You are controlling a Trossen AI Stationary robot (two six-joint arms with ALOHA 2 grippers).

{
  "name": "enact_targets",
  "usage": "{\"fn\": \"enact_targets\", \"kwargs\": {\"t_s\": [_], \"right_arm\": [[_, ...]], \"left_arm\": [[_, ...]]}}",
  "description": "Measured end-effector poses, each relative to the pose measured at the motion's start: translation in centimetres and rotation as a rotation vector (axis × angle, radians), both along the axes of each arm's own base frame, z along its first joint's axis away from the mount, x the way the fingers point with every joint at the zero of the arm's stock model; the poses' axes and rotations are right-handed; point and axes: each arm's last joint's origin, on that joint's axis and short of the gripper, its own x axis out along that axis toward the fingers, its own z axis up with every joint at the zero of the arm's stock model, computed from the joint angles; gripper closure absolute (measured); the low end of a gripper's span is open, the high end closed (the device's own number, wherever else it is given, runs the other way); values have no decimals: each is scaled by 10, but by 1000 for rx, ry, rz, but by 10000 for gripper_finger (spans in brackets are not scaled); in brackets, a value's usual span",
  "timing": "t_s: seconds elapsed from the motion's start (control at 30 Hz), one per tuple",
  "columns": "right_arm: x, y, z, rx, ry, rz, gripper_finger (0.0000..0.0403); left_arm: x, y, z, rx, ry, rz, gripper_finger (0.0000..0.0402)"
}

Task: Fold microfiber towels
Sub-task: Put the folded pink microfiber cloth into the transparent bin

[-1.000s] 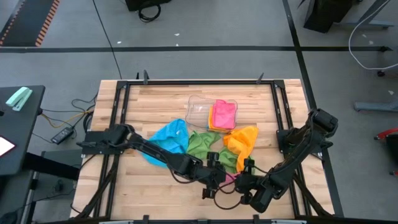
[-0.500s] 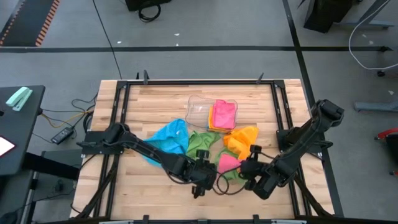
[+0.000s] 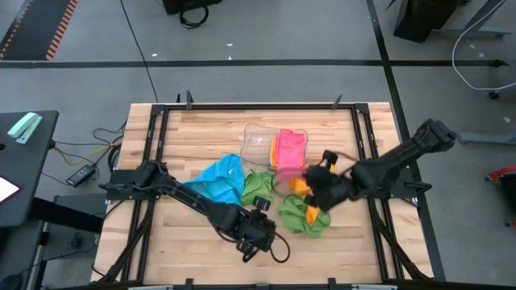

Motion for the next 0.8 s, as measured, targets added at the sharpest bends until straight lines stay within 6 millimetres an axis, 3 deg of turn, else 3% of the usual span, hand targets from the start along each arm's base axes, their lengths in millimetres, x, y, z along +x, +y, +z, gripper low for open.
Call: {"fn": "enact_targets", "kwargs": {"t_s": [0.23, 0.43, 0.6, 0.8], "right_arm": [[10, -30, 17, 79, -172, -137, 370], [26, -38, 19, 150, -313, -225, 370], [37, -39, 11, 185, -441, -283, 375], [39, -40, -13, 287, -593, -352, 376]], "left_arm": [[-5, 12, -2, 164, 47, 22, 334], [3, 7, -5, 83, 9, 13, 364], [7, -11, -36, -54, -74, -121, 382], [-11, -20, -71, -112, -74, -198, 390]]}}
